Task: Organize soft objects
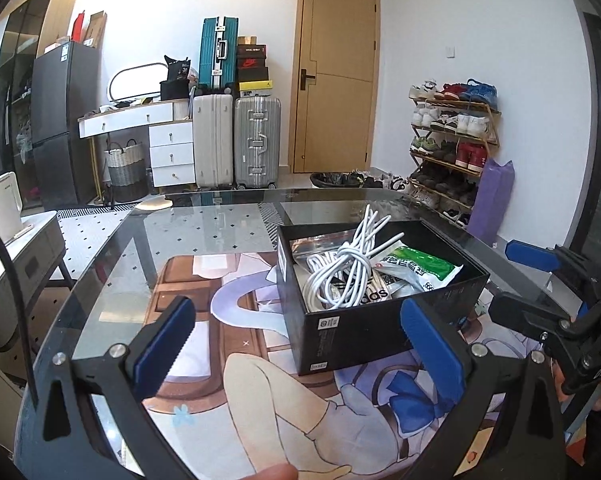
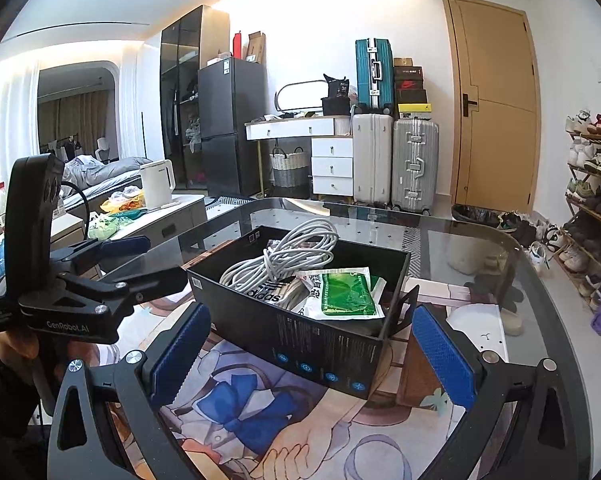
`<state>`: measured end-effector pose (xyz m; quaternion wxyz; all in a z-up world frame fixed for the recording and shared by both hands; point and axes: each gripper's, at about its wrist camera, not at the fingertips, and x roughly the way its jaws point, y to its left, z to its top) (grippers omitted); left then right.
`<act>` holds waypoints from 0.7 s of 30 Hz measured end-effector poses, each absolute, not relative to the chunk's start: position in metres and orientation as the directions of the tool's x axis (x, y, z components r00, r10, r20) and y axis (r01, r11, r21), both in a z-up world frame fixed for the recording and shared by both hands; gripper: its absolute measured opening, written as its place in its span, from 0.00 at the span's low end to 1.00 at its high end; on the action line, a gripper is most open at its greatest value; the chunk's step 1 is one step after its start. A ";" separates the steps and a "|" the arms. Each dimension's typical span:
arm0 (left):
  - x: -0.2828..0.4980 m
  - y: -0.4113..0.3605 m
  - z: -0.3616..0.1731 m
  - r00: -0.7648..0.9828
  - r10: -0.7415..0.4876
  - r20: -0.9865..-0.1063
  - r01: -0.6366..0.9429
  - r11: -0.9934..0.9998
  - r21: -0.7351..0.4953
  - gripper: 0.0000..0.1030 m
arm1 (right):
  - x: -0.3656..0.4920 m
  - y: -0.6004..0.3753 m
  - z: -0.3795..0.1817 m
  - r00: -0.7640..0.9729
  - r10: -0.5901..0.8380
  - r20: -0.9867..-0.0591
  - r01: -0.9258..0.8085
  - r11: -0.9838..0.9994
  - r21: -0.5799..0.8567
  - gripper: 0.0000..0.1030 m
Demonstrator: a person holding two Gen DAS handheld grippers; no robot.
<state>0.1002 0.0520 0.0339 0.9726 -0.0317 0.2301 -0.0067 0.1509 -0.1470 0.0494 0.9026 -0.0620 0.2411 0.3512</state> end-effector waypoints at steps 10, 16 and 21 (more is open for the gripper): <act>0.096 0.044 0.032 0.902 -0.015 -0.432 0.002 1.000 -0.030 1.00 | 0.149 -0.154 0.050 0.657 0.610 -0.442 -0.654 0.754 0.068 0.99; 0.096 0.045 0.033 0.901 -0.014 -0.434 -0.001 0.999 -0.035 1.00 | 0.152 -0.155 0.050 0.662 0.610 -0.436 -0.647 0.758 0.078 0.99; 0.095 0.045 0.033 0.902 -0.014 -0.432 -0.001 0.999 -0.034 1.00 | 0.152 -0.155 0.050 0.662 0.609 -0.437 -0.647 0.759 0.076 0.99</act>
